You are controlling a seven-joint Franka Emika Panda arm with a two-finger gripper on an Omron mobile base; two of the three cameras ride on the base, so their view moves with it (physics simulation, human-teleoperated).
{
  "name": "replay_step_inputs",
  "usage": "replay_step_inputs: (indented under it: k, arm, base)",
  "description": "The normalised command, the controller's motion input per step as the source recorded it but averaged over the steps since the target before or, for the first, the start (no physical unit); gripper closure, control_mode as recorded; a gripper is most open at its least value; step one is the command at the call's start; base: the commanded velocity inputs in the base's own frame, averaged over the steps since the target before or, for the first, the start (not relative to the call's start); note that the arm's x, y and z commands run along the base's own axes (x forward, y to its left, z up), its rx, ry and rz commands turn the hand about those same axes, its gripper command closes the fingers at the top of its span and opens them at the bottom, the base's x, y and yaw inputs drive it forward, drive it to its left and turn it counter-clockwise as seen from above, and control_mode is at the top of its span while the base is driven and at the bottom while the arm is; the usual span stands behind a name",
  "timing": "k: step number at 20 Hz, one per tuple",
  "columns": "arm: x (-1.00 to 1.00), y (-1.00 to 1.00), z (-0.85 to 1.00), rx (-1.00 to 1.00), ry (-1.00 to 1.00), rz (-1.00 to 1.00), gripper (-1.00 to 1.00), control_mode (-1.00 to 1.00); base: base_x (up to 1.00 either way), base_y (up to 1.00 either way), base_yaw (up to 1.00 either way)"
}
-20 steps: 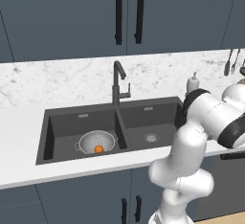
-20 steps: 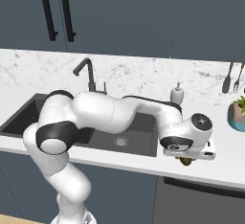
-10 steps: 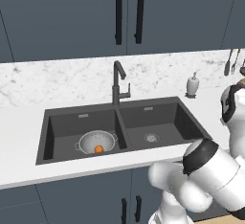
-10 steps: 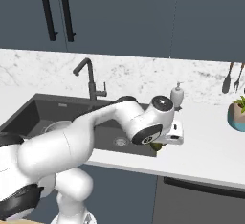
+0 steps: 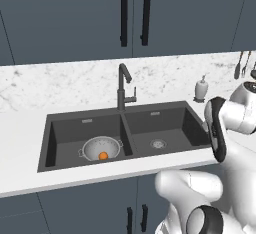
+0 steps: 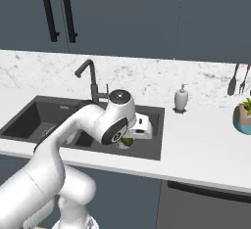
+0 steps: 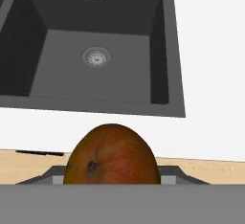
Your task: Put the colander in the sink, put the mango, tangerine in the colander, and turn on the sink faucet and pour water over the colander.
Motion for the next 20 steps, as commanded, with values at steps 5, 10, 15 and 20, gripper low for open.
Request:
replay_step_inputs:
  k: [5,10,15,20]
  arm:
    - [0.0,1.0,0.1,-0.01,0.0,0.0,1.0,-1.0]
    - [0.12,1.0,0.03,-0.01,0.0,0.0,1.0,-1.0]
    - [0.27,1.0,0.0,-0.02,0.0,0.0,1.0,-1.0]
    - [0.35,1.0,0.0,-0.02,0.0,0.0,1.0,-1.0]
  base:
    - [0.0,0.0,0.0]
    - [0.0,0.0,0.0]
    - [0.0,0.0,0.0]
    - [0.0,0.0,0.0]
